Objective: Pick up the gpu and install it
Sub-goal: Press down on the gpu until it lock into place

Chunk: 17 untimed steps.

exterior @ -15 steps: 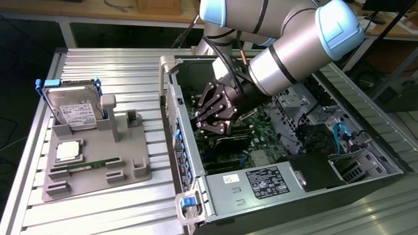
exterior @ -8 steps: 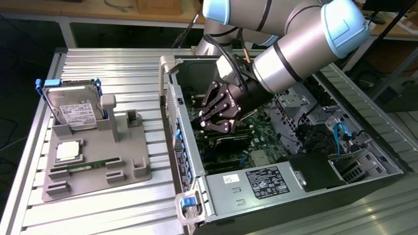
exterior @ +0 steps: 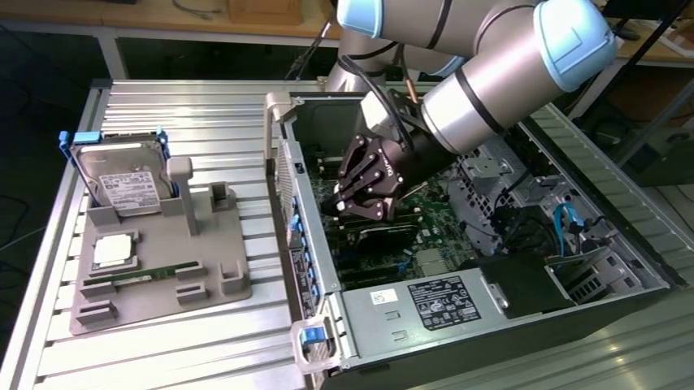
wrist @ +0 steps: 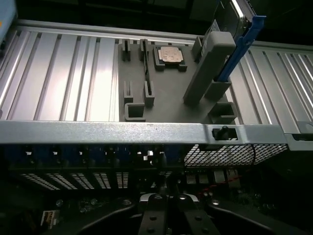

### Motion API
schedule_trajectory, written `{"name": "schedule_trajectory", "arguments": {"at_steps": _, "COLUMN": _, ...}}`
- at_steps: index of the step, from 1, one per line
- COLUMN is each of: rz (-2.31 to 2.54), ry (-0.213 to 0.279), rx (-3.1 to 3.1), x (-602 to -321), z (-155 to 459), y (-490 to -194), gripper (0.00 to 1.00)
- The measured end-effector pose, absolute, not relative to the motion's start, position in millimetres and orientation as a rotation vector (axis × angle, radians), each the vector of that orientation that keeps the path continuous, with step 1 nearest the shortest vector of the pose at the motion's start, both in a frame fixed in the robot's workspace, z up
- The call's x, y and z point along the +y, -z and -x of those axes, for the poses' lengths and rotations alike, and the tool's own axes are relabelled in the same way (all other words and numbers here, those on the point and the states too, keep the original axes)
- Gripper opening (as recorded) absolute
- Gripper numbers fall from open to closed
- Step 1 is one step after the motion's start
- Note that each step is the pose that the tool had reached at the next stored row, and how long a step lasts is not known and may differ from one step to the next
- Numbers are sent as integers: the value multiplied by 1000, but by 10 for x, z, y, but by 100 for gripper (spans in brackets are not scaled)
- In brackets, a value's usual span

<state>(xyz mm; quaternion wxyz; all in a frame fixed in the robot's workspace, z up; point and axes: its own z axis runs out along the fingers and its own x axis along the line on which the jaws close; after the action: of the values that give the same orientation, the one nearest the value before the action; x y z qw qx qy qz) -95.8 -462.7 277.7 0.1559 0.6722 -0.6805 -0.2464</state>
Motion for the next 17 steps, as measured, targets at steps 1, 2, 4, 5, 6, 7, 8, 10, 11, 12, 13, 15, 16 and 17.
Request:
{"name": "schedule_trajectory", "arguments": {"at_steps": 1, "rz": -1931, "ry": 697, "rx": -1953, "x": -4627, "z": 965, "y": -2776, "gripper": 11}}
{"name": "schedule_trajectory", "arguments": {"at_steps": 2, "rz": -1936, "ry": 689, "rx": -1956, "x": -4627, "z": 970, "y": -2775, "gripper": 11}}
{"name": "schedule_trajectory", "arguments": {"at_steps": 4, "rz": -1946, "ry": 677, "rx": -1960, "x": -4627, "z": 982, "y": -2772, "gripper": 11}}
{"name": "schedule_trajectory", "arguments": {"at_steps": 5, "rz": -1948, "ry": 673, "rx": -1961, "x": -4627, "z": 990, "y": -2773, "gripper": 11}}
{"name": "schedule_trajectory", "arguments": {"at_steps": 6, "rz": -1952, "ry": 669, "rx": -1962, "x": -4627, "z": 998, "y": -2774, "gripper": 11}}
{"name": "schedule_trajectory", "arguments": {"at_steps": 7, "rz": -1957, "ry": 663, "rx": -1965, "x": -4627, "z": 1005, "y": -2775, "gripper": 11}}
{"name": "schedule_trajectory", "arguments": {"at_steps": 8, "rz": -1963, "ry": 656, "rx": -1968, "x": -4627, "z": 1012, "y": -2772, "gripper": 11}}
{"name": "schedule_trajectory", "arguments": {"at_steps": 10, "rz": -1975, "ry": 644, "rx": -1974, "x": -4627, "z": 1027, "y": -2766, "gripper": 11}}
{"name": "schedule_trajectory", "arguments": {"at_steps": 11, "rz": -1980, "ry": 639, "rx": -1976, "x": -4627, "z": 1034, "y": -2764, "gripper": 11}}
{"name": "schedule_trajectory", "arguments": {"at_steps": 12, "rz": -1985, "ry": 633, "rx": -1979, "x": -4627, "z": 1040, "y": -2762, "gripper": 11}}
{"name": "schedule_trajectory", "arguments": {"at_steps": 13, "rz": -1991, "ry": 627, "rx": -1981, "x": -4627, "z": 1047, "y": -2759, "gripper": 11}}
{"name": "schedule_trajectory", "arguments": {"at_steps": 15, "rz": -2001, "ry": 615, "rx": -1986, "x": -4627, "z": 1059, "y": -2755, "gripper": 11}}
{"name": "schedule_trajectory", "arguments": {"at_steps": 16, "rz": -2007, "ry": 608, "rx": -1989, "x": -4627, "z": 1066, "y": -2752, "gripper": 11}}
{"name": "schedule_trajectory", "arguments": {"at_steps": 17, "rz": -2015, "ry": 599, "rx": -1994, "x": -4627, "z": 1076, "y": -2750, "gripper": 11}}
